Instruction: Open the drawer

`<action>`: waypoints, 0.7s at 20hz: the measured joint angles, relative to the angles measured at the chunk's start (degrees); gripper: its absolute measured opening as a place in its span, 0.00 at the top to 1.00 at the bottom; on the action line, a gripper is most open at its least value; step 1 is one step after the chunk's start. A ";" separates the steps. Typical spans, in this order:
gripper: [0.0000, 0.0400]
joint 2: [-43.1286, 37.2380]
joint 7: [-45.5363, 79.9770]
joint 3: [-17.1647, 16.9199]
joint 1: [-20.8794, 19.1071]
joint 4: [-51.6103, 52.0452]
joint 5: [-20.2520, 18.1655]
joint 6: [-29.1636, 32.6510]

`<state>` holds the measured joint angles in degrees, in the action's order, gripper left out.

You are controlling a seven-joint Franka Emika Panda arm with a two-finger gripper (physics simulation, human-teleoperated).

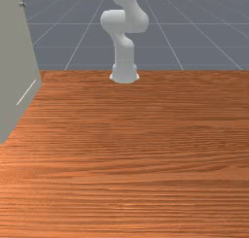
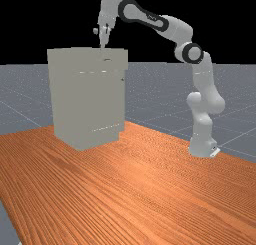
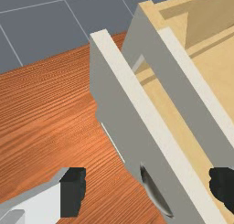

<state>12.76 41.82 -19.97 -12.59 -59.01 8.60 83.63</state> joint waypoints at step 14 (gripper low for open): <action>0.00 -0.93 1.74 3.79 1.94 -2.04 -7.46 -9.02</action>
<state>11.82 43.56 -16.18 -10.65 -61.04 1.14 74.61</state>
